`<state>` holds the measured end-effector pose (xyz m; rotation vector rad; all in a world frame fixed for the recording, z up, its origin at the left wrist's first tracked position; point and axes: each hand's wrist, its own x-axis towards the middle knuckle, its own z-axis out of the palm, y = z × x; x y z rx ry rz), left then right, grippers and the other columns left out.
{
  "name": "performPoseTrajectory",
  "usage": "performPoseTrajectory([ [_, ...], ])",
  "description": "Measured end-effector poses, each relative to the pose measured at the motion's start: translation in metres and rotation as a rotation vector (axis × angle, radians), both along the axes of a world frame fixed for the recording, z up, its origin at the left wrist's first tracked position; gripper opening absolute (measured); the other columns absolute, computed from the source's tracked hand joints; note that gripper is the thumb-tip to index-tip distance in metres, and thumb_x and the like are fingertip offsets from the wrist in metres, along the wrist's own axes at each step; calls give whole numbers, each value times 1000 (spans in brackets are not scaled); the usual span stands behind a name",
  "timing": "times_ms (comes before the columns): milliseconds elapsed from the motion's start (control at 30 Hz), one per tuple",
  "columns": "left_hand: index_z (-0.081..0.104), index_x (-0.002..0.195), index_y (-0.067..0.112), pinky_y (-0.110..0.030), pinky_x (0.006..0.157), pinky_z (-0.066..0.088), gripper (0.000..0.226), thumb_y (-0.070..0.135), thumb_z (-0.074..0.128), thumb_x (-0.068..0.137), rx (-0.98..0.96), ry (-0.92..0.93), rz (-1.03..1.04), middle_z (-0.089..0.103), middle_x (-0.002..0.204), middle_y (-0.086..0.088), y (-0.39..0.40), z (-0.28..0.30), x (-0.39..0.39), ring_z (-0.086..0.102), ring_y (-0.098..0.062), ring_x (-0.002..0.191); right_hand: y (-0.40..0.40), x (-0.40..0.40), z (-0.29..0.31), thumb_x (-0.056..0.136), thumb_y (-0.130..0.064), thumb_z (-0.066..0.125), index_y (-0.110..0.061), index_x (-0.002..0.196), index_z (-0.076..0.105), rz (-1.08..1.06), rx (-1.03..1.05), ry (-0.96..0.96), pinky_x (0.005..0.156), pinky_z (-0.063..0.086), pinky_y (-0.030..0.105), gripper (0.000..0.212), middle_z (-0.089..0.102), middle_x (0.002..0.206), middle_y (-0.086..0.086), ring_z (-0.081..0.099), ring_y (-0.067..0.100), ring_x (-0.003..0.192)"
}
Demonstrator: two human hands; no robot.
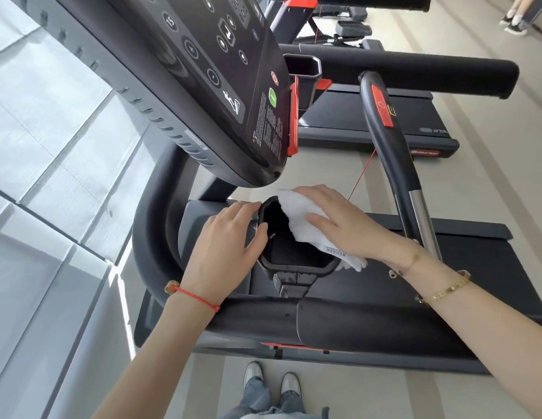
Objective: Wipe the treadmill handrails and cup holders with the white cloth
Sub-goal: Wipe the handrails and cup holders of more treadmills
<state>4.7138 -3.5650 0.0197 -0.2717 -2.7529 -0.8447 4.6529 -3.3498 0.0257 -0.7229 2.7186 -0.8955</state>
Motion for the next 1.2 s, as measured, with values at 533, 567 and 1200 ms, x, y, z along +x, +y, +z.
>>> performPoseTrajectory([
  [533, 60, 127, 17, -29, 85, 46, 35, 28, 58, 94, -19, -20, 15, 66, 110, 2, 0, -1, -1, 61, -18, 98, -2, 36, -11, 101, -25, 40, -42, 144, 9, -245, -90, -137, 78, 41, 30, 56, 25, 138, -10, 51, 21, 95],
  [567, 60, 127, 16, -32, 85, 48, 35, 27, 58, 94, -17, -21, 10, 66, 110, 1, 0, -1, -1, 61, -19, 99, -3, 29, -8, 101, -24, 40, -35, 146, 12, -252, -61, -136, 77, 42, 30, 54, 29, 139, -4, 53, 22, 96],
  [1200, 60, 128, 14, -39, 87, 51, 36, 28, 57, 95, -21, -32, 17, 68, 109, -1, -3, 3, 10, 64, -21, 97, -4, 0, 6, 103, -23, 39, -20, 146, 31, -65, 67, -30, 97, 36, 32, 43, 40, 144, -2, 48, 21, 122],
])
